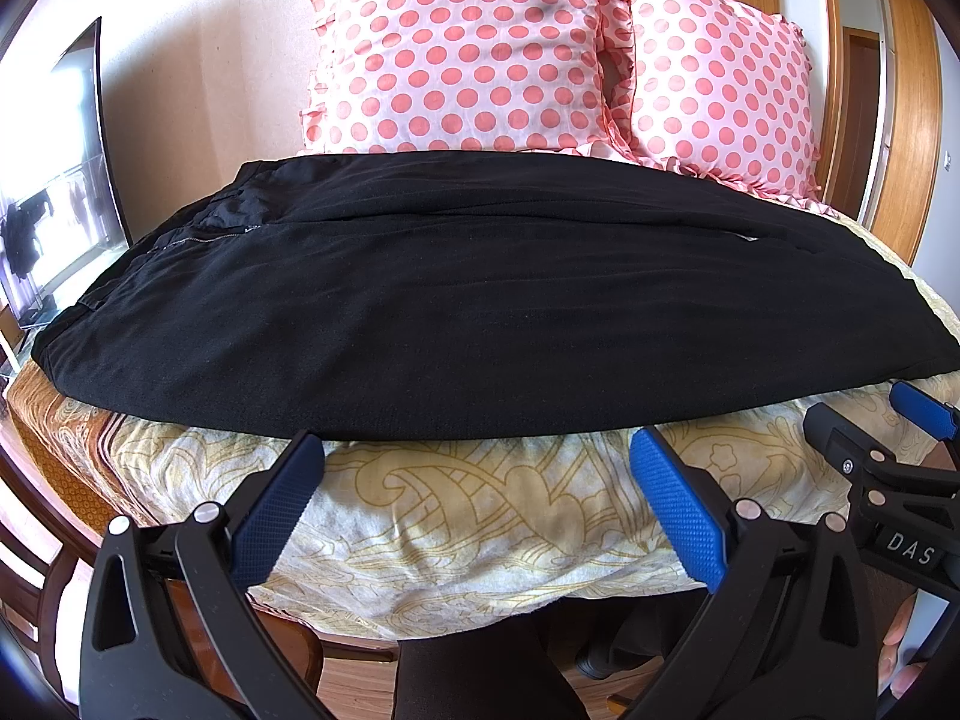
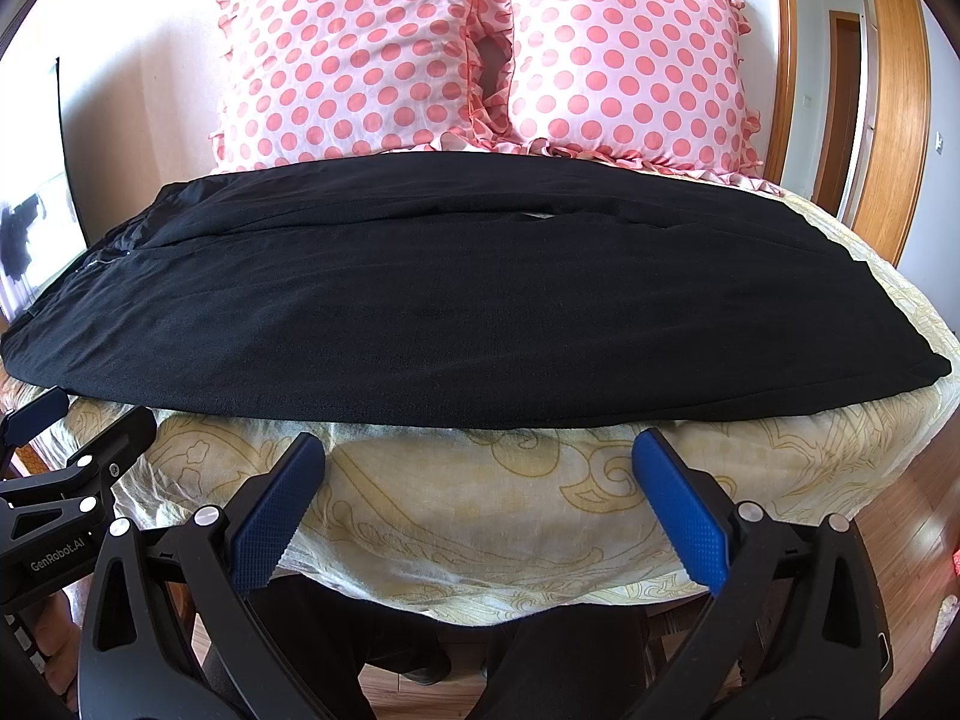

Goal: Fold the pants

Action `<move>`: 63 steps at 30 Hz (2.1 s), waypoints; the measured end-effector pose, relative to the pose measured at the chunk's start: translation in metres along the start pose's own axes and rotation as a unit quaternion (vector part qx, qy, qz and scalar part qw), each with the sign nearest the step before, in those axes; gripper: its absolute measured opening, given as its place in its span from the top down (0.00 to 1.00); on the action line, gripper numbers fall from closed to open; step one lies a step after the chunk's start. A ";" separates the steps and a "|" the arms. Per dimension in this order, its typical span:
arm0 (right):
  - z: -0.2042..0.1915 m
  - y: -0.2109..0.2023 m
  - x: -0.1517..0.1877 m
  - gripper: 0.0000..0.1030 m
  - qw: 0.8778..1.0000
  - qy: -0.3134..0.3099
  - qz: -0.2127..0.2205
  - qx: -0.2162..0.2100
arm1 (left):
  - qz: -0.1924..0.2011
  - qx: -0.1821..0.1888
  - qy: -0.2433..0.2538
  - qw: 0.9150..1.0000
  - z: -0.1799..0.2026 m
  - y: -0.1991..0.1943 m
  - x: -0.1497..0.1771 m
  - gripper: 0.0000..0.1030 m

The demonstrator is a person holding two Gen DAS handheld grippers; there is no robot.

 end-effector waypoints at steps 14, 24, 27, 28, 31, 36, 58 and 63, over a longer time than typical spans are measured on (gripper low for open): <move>0.003 0.004 0.000 0.01 0.999 -0.016 -0.006 -0.032 | -0.012 0.004 0.000 1.000 -0.001 0.002 0.001 0.02; 0.111 0.000 -0.084 0.01 0.995 0.065 0.035 -0.060 | 0.050 0.006 0.043 0.998 0.001 -0.027 -0.065 0.02; 0.148 0.034 -0.128 0.01 0.996 0.085 0.028 -0.002 | 0.066 -0.007 0.031 0.997 -0.006 -0.014 -0.095 0.02; 0.163 0.057 -0.148 0.01 0.995 0.093 0.017 0.023 | 0.074 -0.017 0.023 0.997 -0.010 -0.005 -0.108 0.02; 0.195 0.122 -0.190 0.01 0.991 0.101 -0.017 0.091 | 0.092 -0.029 0.008 0.995 -0.019 0.012 -0.129 0.02; 0.243 0.226 -0.225 0.05 0.970 0.139 -0.101 0.172 | 0.097 -0.049 -0.004 0.994 -0.032 0.041 -0.148 0.02; 0.293 0.359 -0.228 0.83 0.916 0.203 -0.185 0.294 | 0.067 -0.030 -0.006 0.997 -0.039 0.074 -0.150 0.02; 0.303 0.339 -0.221 0.96 0.927 0.247 -0.169 0.227 | 0.074 -0.038 -0.010 0.996 -0.043 0.069 -0.150 0.02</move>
Point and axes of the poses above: each gripper's, at about its wrist camera, not at the fingertips, and y roughly the way its jaws point, z to its right, x to its underside, the point moved 5 cm from there along y, roughly the way its jaws point, and after that the axes turned 14 degrees about x, right-handed, at the moved point
